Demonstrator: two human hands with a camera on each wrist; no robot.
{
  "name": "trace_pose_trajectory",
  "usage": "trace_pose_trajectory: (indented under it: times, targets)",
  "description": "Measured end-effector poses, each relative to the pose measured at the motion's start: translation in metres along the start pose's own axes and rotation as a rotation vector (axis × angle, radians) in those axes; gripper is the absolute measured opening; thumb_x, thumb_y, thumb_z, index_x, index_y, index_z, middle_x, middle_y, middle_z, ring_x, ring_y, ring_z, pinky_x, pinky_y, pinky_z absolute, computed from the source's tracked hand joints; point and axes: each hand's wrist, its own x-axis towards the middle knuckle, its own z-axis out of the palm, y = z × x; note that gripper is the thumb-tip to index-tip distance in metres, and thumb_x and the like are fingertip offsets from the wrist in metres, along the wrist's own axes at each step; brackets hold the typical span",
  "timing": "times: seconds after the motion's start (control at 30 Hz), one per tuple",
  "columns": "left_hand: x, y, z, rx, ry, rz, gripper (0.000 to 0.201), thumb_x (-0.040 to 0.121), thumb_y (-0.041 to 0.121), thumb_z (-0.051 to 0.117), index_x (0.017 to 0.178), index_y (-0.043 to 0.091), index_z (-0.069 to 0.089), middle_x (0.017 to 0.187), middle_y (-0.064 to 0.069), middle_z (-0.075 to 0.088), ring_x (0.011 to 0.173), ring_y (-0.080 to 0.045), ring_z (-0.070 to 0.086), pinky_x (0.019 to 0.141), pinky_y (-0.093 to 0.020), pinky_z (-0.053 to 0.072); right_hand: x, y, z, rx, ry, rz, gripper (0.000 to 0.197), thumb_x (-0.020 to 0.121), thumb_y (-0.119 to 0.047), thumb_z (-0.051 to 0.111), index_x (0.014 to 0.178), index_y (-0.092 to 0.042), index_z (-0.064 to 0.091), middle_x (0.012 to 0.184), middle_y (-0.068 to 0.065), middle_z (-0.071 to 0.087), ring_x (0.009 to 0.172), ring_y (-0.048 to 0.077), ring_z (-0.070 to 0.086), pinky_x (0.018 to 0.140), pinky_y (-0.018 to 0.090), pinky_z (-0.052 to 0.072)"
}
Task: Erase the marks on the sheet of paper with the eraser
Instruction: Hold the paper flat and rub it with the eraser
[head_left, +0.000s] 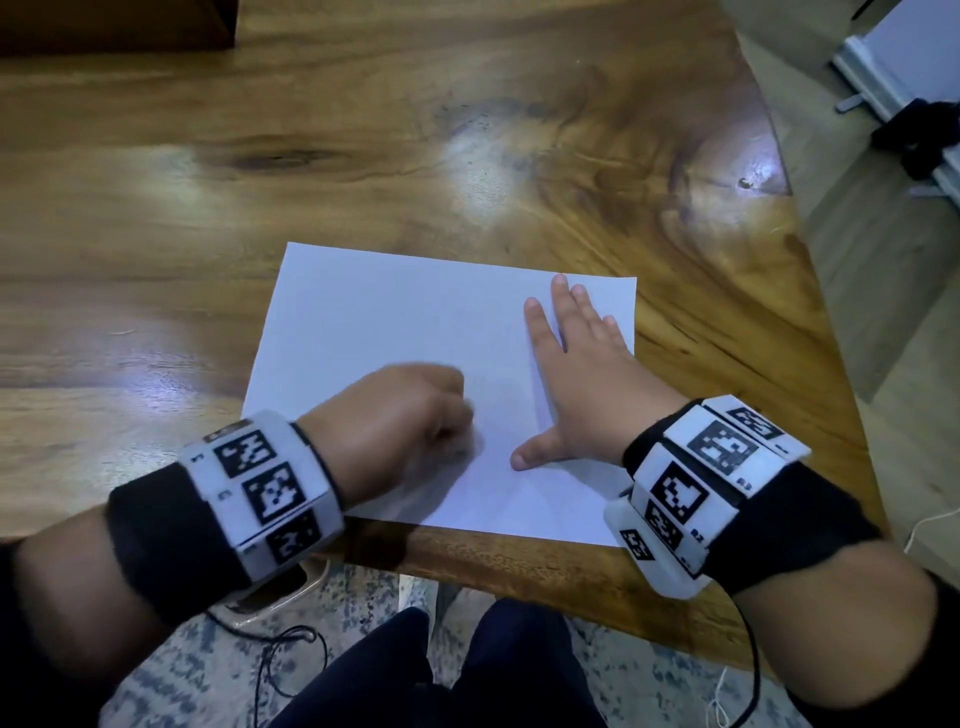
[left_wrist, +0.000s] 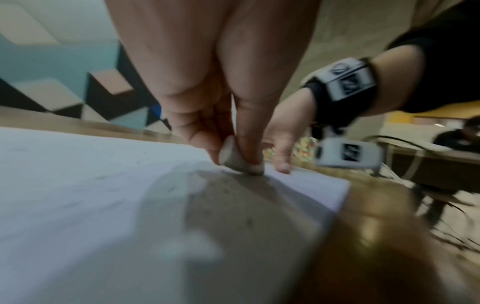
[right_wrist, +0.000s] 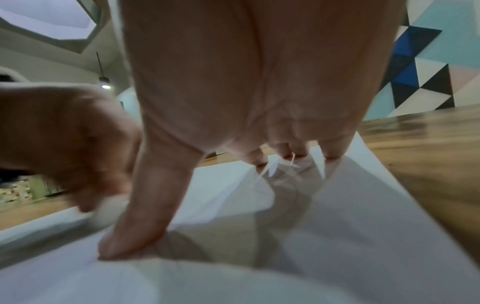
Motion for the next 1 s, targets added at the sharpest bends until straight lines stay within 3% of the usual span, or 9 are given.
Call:
trace_pose_trajectory:
  times: [0.13,0.27,0.4,0.5,0.63,0.7,0.83,0.9,1.0]
  targets:
    - [-0.014,-0.007,-0.003,-0.045,-0.163,0.016,0.020,0.074,0.027,0.056,0.065,0.013,0.068,0.069,-0.004,0.062,0.064,-0.011,0.055,0.058,-0.014,0.035,-0.001,0.000,0.000,-0.001,0.001,0.002,0.138,0.064,-0.062,0.074,0.145,-0.011,-0.025,0.148,0.015,-0.038,0.139,0.027,-0.031,0.117,0.042,-0.009]
    - [0.023,0.000,-0.004,-0.129,0.089,-0.091,0.013,0.078,0.017,0.056,0.074,0.007,0.064,0.071,-0.002,0.051,0.067,-0.025,0.056,0.063,-0.028,0.043,-0.003,0.000,-0.001,0.005,0.009,-0.001,0.138,0.064,-0.063,0.073,0.145,-0.011,-0.025,0.148,0.015,-0.039,0.139,0.027,-0.031,0.116,0.039,-0.011]
    - [0.006,-0.012,0.022,-0.069,-0.008,-0.112,0.012,0.076,0.011,0.058,0.073,0.000,0.061,0.067,0.001,0.048,0.064,-0.015,0.048,0.066,-0.020,0.037,-0.004,0.001,-0.001,0.004,0.007,-0.005,0.137,0.064,-0.064,0.072,0.145,-0.011,-0.024,0.148,0.014,-0.038,0.140,0.026,-0.031,0.116,0.038,-0.011]
    - [-0.008,-0.013,0.021,0.071,-0.026,-0.008,0.012,0.074,0.008,0.059,0.081,-0.002,0.062,0.066,-0.002,0.054,0.063,-0.015,0.050,0.067,-0.018,0.038,-0.004,0.000,-0.001,0.008,0.008,-0.004,0.137,0.064,-0.063,0.072,0.145,-0.011,-0.025,0.148,0.014,-0.039,0.139,0.026,-0.031,0.116,0.039,-0.011]
    - [0.017,-0.001,-0.003,-0.061,-0.033,-0.037,0.022,0.073,0.022,0.049,0.067,0.006,0.063,0.074,-0.011,0.057,0.066,-0.028,0.056,0.061,-0.031,0.047,-0.003,0.000,-0.001,0.006,0.011,0.000,0.136,0.065,-0.063,0.072,0.145,-0.011,-0.025,0.148,0.014,-0.039,0.139,0.026,-0.031,0.115,0.038,-0.011]
    - [0.017,-0.003,0.002,-0.033,0.058,0.023,0.028,0.074,0.026,0.046,0.069,0.005,0.064,0.075,-0.007,0.054,0.068,-0.024,0.052,0.062,-0.028,0.043,-0.003,0.000,0.000,0.004,0.013,-0.004,0.137,0.064,-0.064,0.072,0.145,-0.011,-0.024,0.148,0.015,-0.038,0.140,0.026,-0.031,0.116,0.039,-0.010]
    - [-0.011,-0.002,0.014,0.035,-0.096,0.041,0.011,0.080,0.015,0.059,0.078,0.007,0.066,0.072,0.006,0.047,0.062,-0.007,0.044,0.059,-0.018,0.034,-0.003,0.001,0.000,0.000,0.021,-0.006,0.137,0.063,-0.064,0.073,0.145,-0.011,-0.024,0.149,0.015,-0.037,0.140,0.026,-0.030,0.116,0.039,-0.009]
    - [-0.002,-0.001,0.010,0.000,-0.101,0.036,0.011,0.078,0.012,0.059,0.080,0.005,0.068,0.075,-0.002,0.057,0.068,-0.019,0.057,0.065,-0.022,0.042,-0.002,0.000,0.000,-0.003,0.021,-0.004,0.137,0.063,-0.064,0.073,0.145,-0.011,-0.024,0.149,0.015,-0.037,0.140,0.027,-0.029,0.116,0.039,-0.009]
    - [0.028,0.003,-0.005,0.042,0.059,-0.018,0.014,0.078,0.020,0.058,0.074,0.009,0.065,0.080,-0.013,0.060,0.075,-0.032,0.058,0.068,-0.033,0.047,-0.002,0.000,0.001,-0.008,0.027,-0.003,0.137,0.063,-0.064,0.073,0.146,-0.011,-0.023,0.149,0.015,-0.037,0.140,0.027,-0.029,0.116,0.040,-0.009]
